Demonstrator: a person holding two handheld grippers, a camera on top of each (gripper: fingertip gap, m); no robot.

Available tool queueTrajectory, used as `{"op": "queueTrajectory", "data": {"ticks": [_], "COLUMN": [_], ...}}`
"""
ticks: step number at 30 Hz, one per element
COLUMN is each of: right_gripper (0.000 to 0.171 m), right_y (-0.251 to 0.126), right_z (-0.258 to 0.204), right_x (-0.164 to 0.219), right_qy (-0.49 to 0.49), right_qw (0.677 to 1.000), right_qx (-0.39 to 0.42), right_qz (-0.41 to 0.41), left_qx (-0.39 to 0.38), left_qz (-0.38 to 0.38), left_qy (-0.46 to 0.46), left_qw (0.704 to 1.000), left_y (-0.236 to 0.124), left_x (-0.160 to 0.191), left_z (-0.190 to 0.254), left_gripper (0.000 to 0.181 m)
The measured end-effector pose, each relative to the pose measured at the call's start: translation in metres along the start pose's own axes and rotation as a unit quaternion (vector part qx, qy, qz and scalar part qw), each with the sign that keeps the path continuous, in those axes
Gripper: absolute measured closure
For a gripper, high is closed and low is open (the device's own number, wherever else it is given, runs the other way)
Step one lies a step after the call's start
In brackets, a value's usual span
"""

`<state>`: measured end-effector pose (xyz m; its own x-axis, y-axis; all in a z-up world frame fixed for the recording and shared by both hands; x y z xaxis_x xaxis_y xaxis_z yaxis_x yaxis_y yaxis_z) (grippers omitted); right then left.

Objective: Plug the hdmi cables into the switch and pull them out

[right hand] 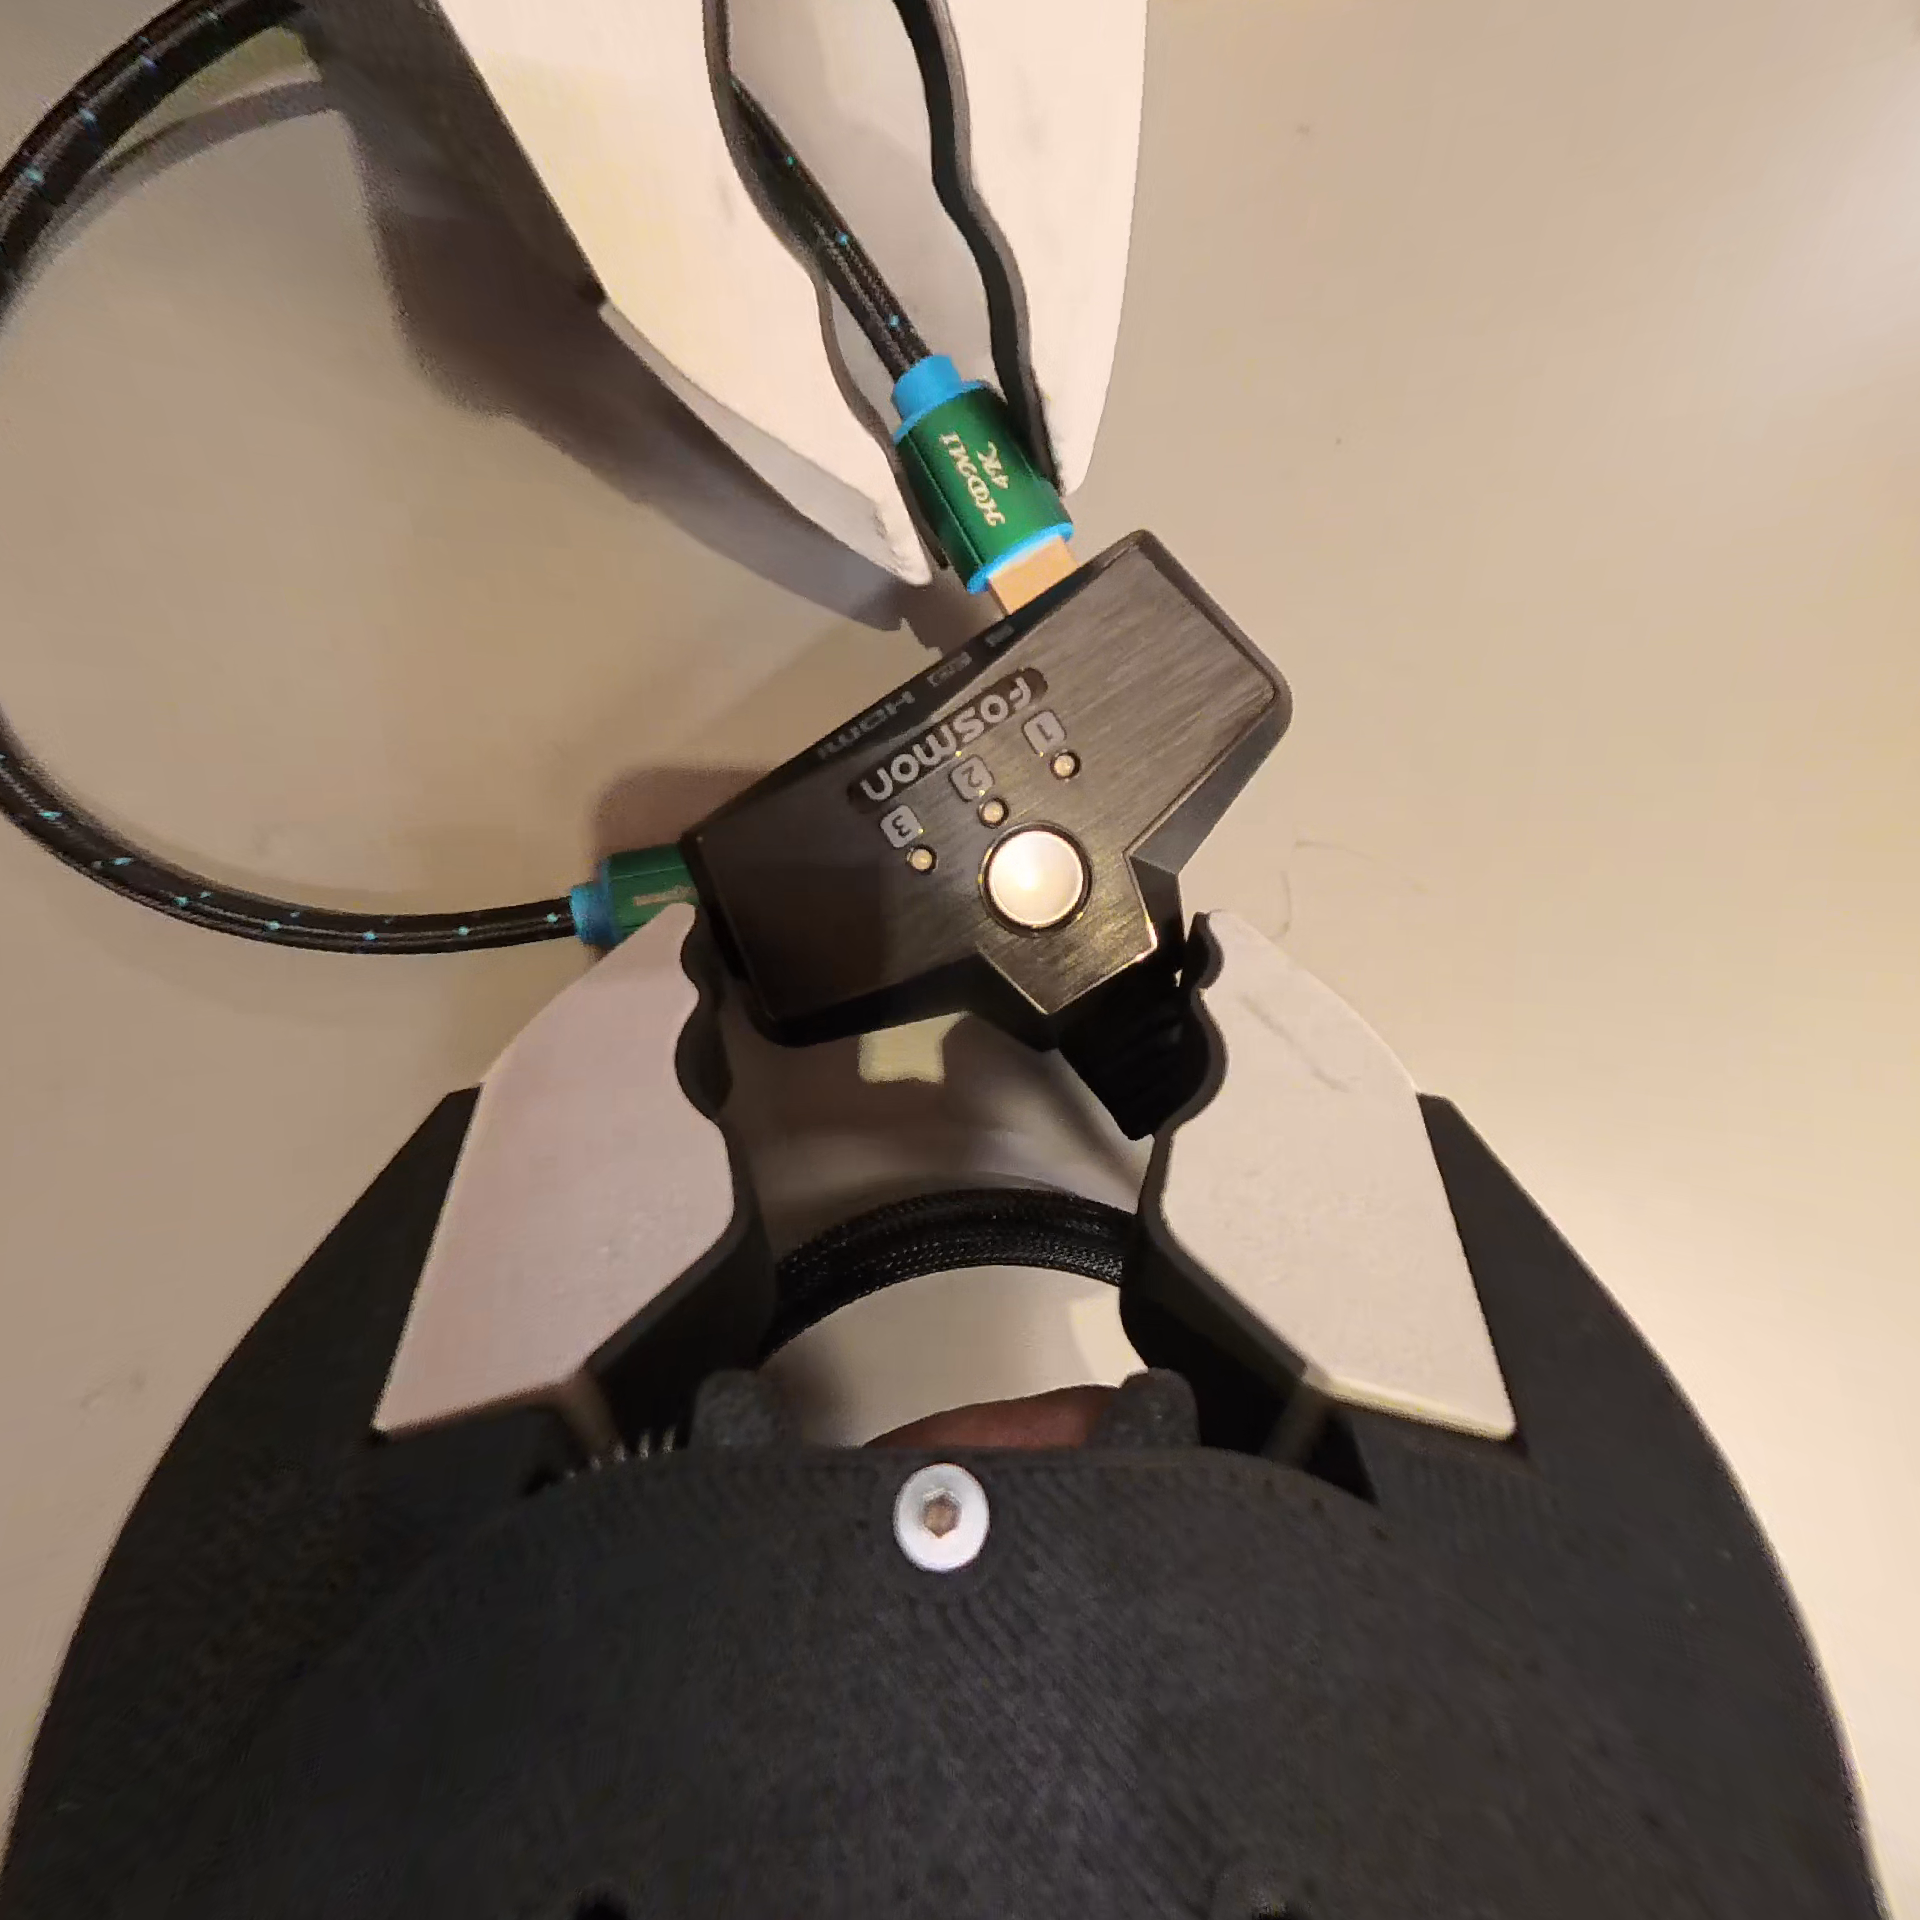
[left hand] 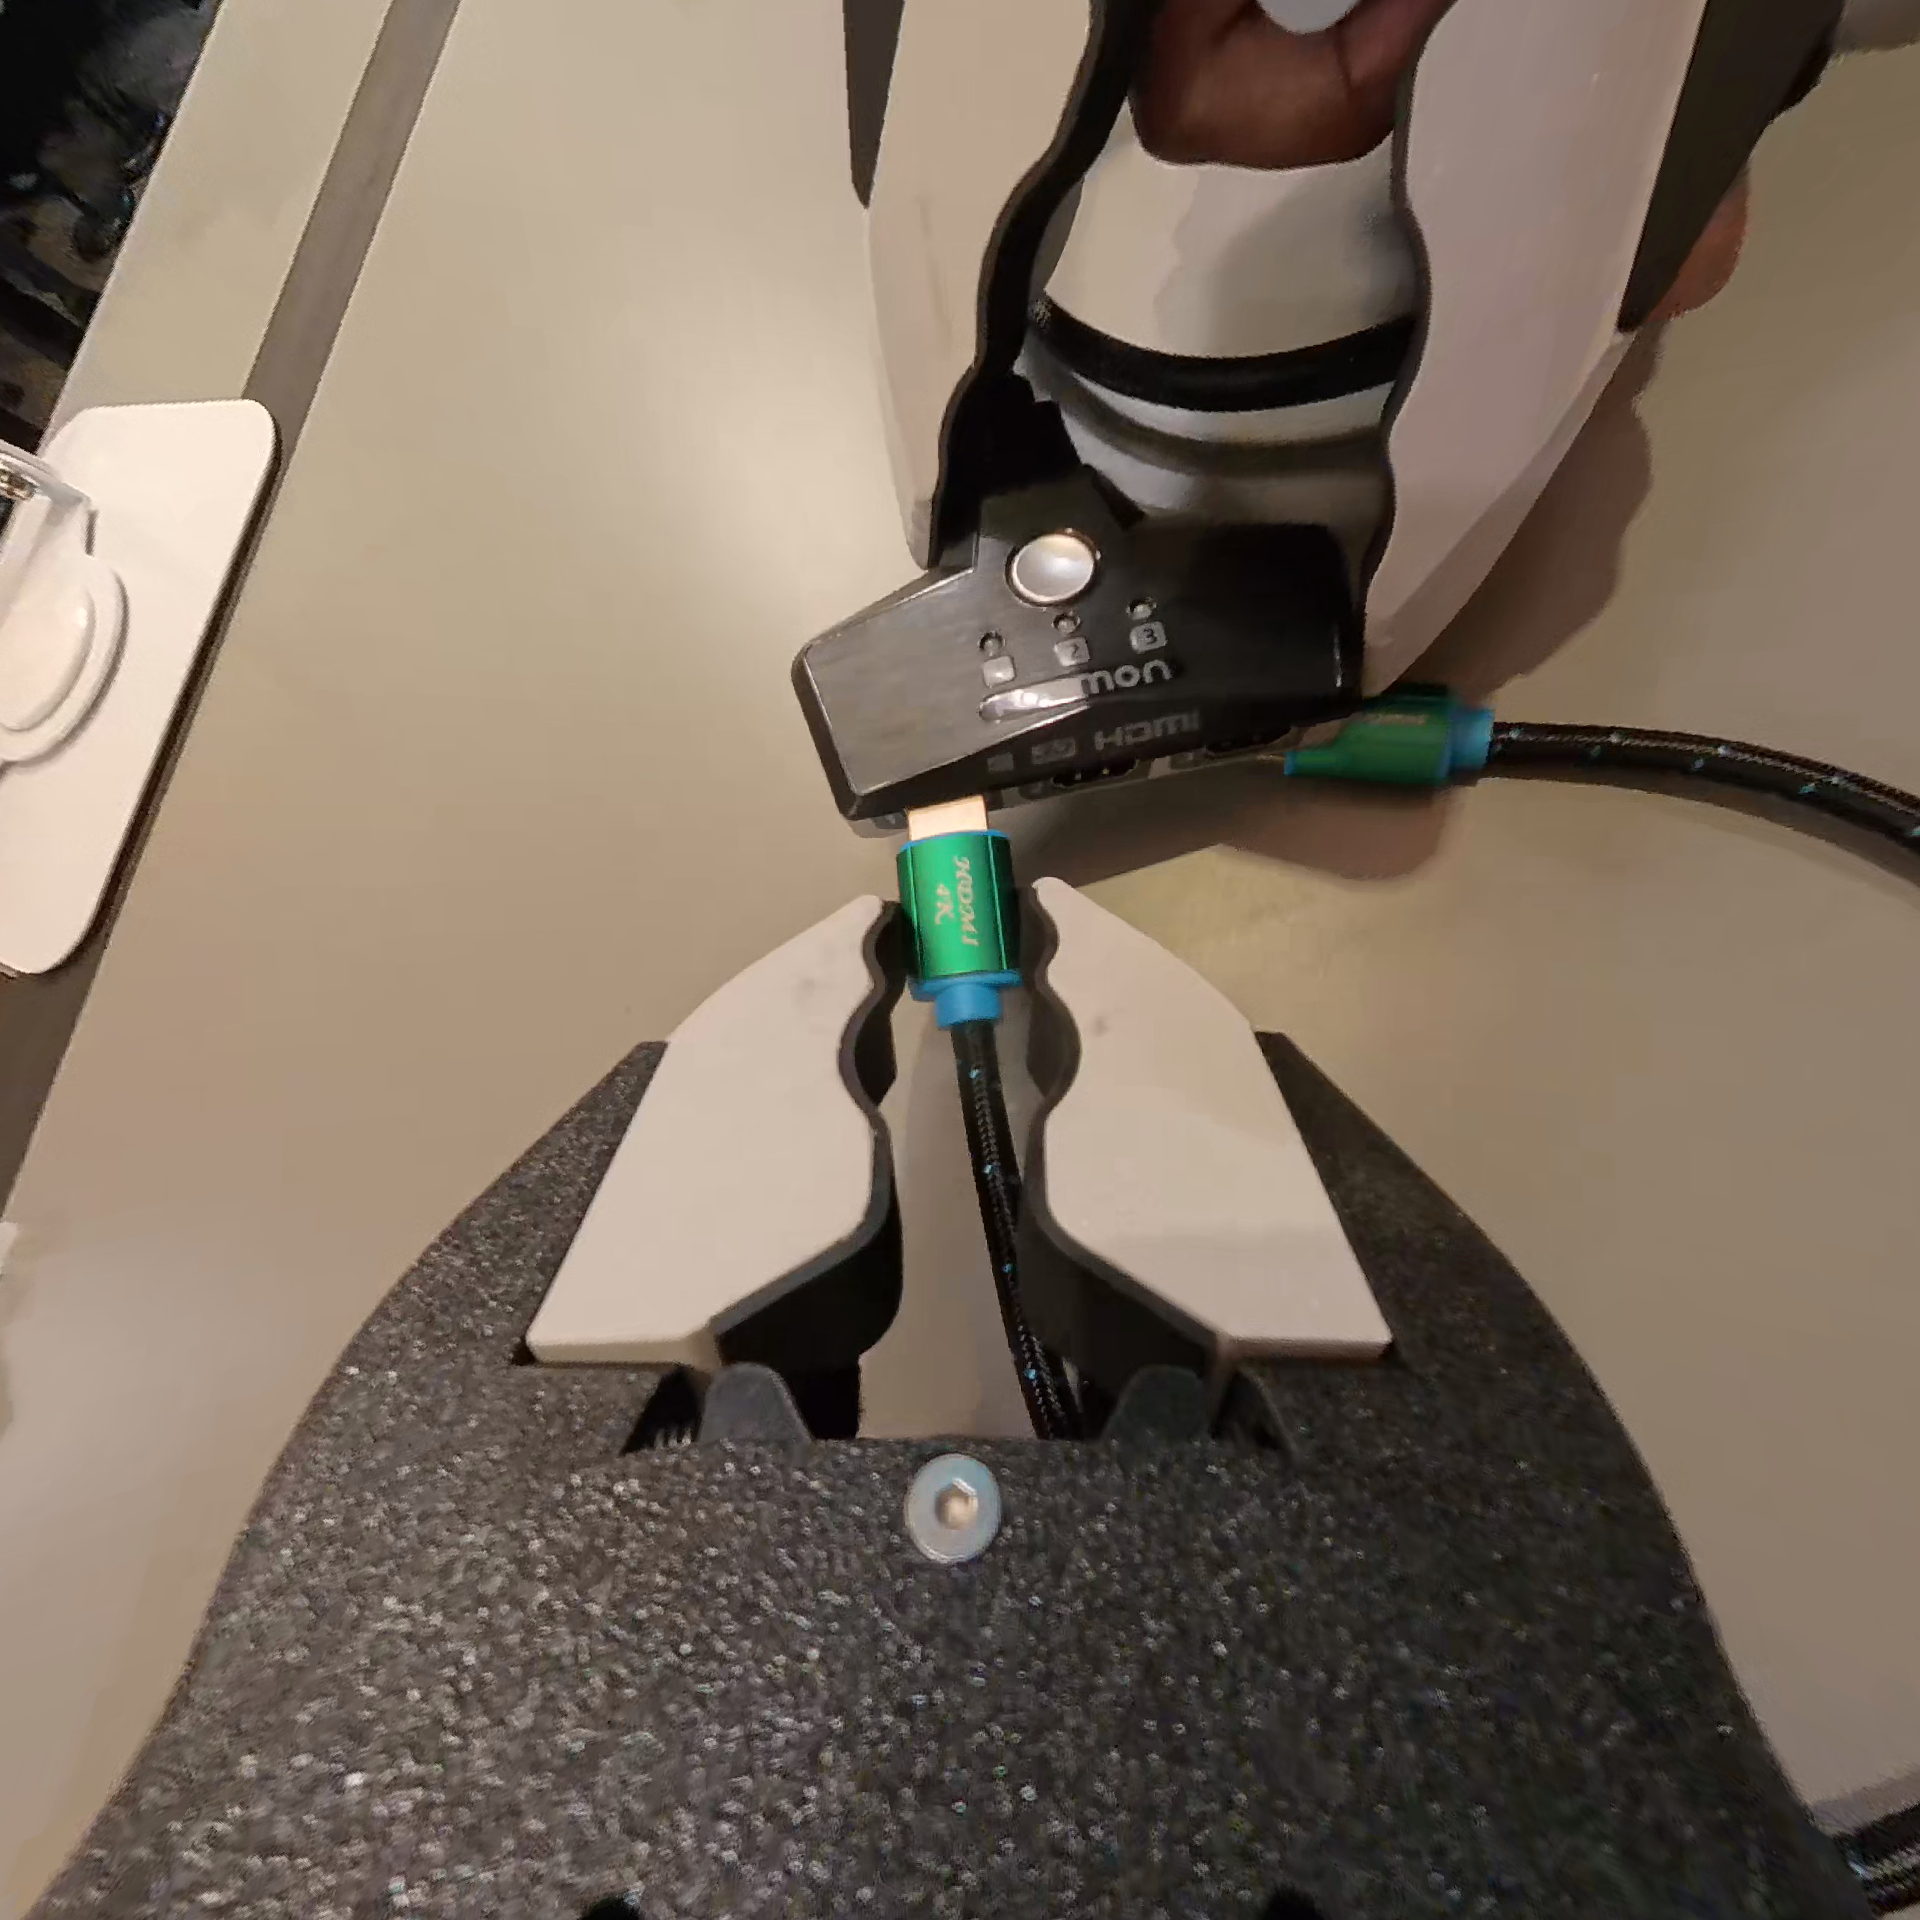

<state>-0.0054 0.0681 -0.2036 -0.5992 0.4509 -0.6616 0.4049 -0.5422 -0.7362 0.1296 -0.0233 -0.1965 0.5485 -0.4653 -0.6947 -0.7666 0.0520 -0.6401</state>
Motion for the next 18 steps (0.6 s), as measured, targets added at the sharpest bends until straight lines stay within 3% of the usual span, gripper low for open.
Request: {"op": "queueTrajectory", "data": {"ticks": [18], "right_gripper": [0.087], "right_y": [0.0025], "right_z": [-0.0017], "right_x": [0.0000], "right_qy": [0.017], "right_qw": [1.000], "right_qx": [-0.005], "right_qz": [0.000], "left_qx": [0.007], "left_qz": [0.028], "left_qy": [-0.018], "left_qw": [0.999], "left_y": [0.0078], "left_x": [0.0066], "left_z": [-0.0005], "left_gripper": [0.161]}}
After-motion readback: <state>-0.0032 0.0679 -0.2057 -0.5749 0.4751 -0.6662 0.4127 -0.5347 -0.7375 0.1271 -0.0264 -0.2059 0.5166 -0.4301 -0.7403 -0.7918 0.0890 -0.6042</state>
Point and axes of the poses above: each gripper's, where its closed fingertips meet, y out along the fingers, x out of its underside, z = x × y across the jaws, the point moved 9 cm from there along -y, back along the fingers, and after that the axes turned 3 degrees about z, right-handed, at the moved point
